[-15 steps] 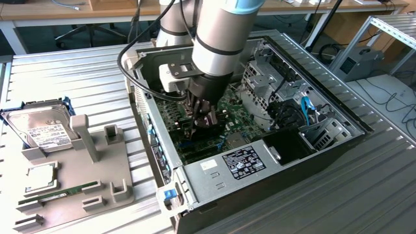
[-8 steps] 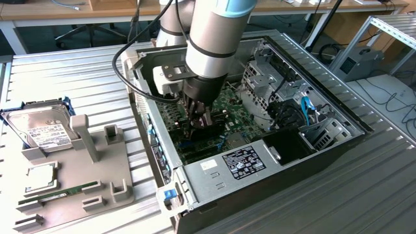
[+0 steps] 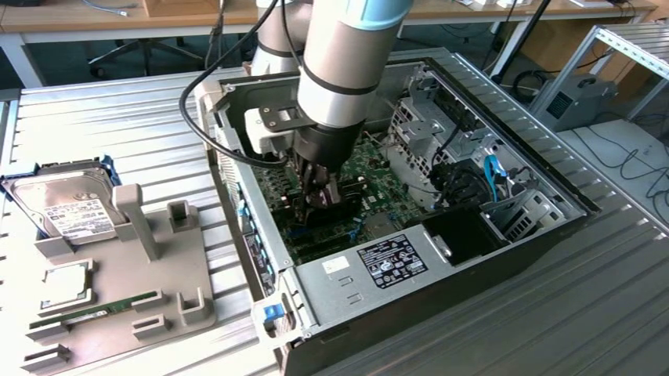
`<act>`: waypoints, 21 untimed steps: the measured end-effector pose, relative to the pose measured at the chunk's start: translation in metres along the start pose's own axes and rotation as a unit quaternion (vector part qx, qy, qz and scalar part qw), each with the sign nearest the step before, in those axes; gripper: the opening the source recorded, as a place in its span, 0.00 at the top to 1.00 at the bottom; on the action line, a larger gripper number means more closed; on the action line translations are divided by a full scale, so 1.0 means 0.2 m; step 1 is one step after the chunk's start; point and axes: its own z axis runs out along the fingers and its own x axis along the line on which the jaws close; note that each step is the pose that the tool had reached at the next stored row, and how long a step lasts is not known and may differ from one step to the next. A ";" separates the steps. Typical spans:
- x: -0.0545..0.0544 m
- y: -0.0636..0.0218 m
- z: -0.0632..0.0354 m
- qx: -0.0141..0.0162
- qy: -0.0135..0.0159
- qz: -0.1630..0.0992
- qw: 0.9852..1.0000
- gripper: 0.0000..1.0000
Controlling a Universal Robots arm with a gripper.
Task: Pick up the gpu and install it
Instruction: 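Press down on the gpu until it lock into place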
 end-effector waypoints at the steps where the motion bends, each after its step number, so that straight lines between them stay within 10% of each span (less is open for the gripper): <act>1: 0.00 0.000 0.000 0.000 0.000 0.000 1.000 0.89; 21: 0.01 -0.030 -0.062 -0.002 0.000 0.000 1.000 0.89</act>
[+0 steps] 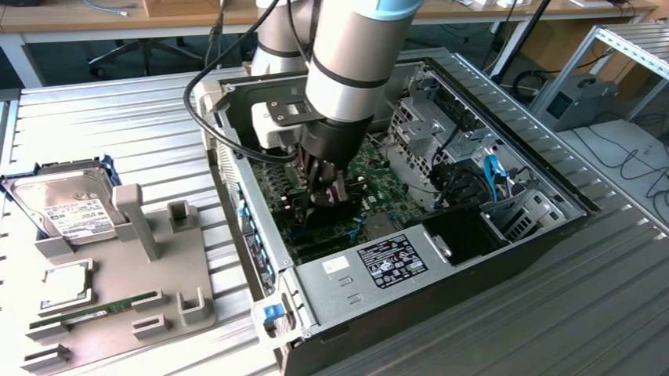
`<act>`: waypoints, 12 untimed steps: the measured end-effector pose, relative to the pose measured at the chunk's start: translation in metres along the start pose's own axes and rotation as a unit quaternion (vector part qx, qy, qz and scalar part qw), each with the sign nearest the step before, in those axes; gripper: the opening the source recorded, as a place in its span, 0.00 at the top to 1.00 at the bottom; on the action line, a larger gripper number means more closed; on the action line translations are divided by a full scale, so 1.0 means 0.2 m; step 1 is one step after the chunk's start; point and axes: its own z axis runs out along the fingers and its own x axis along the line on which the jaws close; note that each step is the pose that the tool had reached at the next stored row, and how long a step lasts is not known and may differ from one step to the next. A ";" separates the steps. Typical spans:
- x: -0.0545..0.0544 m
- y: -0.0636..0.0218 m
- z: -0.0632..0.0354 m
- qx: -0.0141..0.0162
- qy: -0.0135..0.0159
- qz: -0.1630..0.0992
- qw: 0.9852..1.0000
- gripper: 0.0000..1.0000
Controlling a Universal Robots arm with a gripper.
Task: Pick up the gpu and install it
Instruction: 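Press down on the gpu until it lock into place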
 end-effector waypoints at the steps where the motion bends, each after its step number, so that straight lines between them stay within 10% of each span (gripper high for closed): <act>1: 0.00 -0.015 -0.001 -0.001 0.000 0.000 1.000 0.89; 12: 0.00 -0.248 -0.013 -0.022 0.000 0.001 1.000 0.89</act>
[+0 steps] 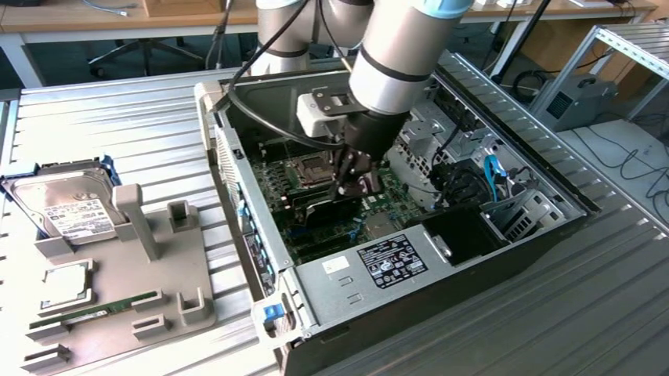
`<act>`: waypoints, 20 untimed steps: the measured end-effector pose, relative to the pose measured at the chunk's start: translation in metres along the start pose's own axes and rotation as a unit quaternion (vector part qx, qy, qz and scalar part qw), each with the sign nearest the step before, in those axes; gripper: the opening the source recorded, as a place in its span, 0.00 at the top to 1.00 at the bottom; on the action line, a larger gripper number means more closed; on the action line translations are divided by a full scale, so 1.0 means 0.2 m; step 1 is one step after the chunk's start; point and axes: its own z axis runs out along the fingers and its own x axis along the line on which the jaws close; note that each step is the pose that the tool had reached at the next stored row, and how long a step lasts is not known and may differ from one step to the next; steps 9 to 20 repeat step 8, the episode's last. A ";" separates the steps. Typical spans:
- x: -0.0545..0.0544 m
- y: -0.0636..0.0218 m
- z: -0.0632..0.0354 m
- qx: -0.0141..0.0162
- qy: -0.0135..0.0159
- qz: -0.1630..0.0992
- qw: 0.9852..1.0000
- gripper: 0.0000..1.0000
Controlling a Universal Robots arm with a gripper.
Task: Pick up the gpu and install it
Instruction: 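Press down on the gpu until it lock into place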
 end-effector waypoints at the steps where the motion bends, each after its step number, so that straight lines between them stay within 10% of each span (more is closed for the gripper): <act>1: 0.00 -0.013 -0.002 -0.001 0.000 0.000 1.000 0.89; 20: 0.00 -0.025 -0.004 -0.002 0.000 0.000 1.000 0.89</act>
